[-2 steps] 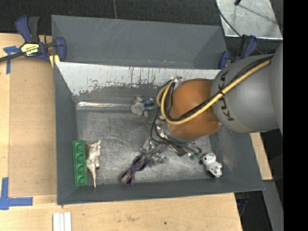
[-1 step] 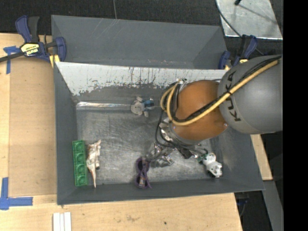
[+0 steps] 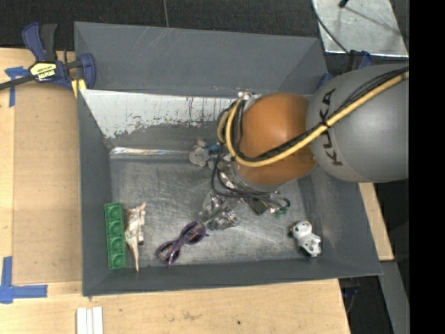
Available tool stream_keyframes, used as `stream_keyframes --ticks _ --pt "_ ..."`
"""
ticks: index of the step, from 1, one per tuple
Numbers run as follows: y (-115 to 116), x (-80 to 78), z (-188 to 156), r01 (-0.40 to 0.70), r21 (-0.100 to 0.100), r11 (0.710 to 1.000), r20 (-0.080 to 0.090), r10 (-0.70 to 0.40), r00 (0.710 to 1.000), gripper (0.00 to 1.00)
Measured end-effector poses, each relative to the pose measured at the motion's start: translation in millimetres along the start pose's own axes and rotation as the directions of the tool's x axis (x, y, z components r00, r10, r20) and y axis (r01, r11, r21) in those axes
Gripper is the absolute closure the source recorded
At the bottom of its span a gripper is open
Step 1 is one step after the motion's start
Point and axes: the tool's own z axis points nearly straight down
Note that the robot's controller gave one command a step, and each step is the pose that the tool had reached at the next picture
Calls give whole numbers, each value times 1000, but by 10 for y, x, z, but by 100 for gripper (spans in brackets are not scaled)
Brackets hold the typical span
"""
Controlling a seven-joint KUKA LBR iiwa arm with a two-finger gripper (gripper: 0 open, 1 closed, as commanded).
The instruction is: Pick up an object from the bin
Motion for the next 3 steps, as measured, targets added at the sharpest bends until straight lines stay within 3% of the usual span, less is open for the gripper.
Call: stream_keyframes --ticks 1,2,3 --pt "335 -61 331 104 0 995 2 -104 995 0" --pt "333 -62 318 99 1 995 3 -99 995 100" --pt "333 -62 318 98 1 995 3 -98 995 100"
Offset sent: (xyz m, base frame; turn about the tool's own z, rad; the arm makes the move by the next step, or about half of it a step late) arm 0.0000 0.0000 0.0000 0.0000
